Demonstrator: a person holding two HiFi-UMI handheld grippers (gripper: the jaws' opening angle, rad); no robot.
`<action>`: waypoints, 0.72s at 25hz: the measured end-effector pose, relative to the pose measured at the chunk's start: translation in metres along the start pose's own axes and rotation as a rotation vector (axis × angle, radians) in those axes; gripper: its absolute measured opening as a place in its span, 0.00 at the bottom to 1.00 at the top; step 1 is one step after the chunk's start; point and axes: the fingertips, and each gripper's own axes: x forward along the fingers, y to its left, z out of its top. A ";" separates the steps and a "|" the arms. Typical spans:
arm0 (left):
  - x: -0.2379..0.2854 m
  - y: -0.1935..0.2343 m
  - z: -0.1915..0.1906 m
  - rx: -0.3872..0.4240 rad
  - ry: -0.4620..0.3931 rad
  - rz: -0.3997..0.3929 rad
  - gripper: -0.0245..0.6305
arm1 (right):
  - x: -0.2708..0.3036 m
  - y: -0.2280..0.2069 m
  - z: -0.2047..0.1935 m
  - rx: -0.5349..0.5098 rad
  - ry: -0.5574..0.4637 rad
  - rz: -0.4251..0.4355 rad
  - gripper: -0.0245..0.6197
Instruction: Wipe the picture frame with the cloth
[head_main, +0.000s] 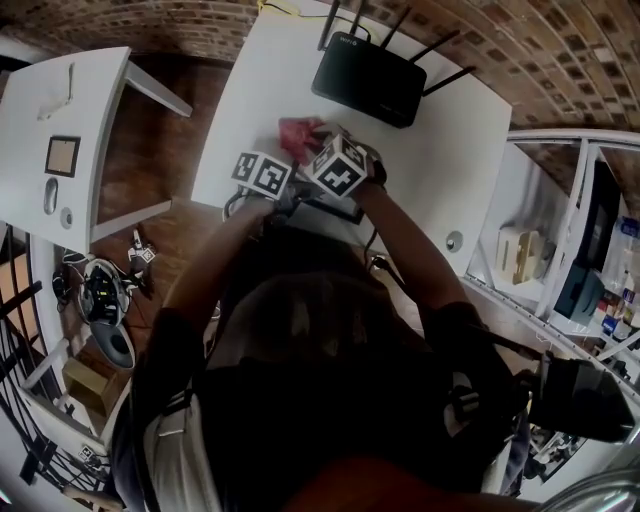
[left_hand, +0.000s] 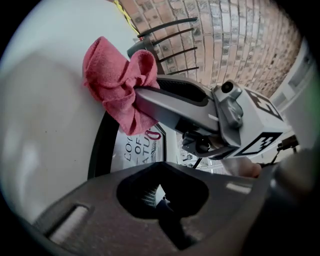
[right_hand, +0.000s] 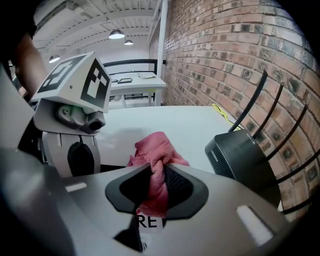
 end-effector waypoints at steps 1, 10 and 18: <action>0.000 0.000 0.000 0.003 0.008 -0.001 0.04 | 0.001 -0.001 -0.001 0.004 0.001 0.001 0.16; 0.001 0.001 -0.001 0.009 0.022 0.016 0.04 | 0.001 0.001 -0.006 0.015 -0.027 0.022 0.16; 0.002 0.003 0.000 -0.018 0.015 0.026 0.04 | -0.008 0.001 -0.026 -0.001 -0.006 0.028 0.16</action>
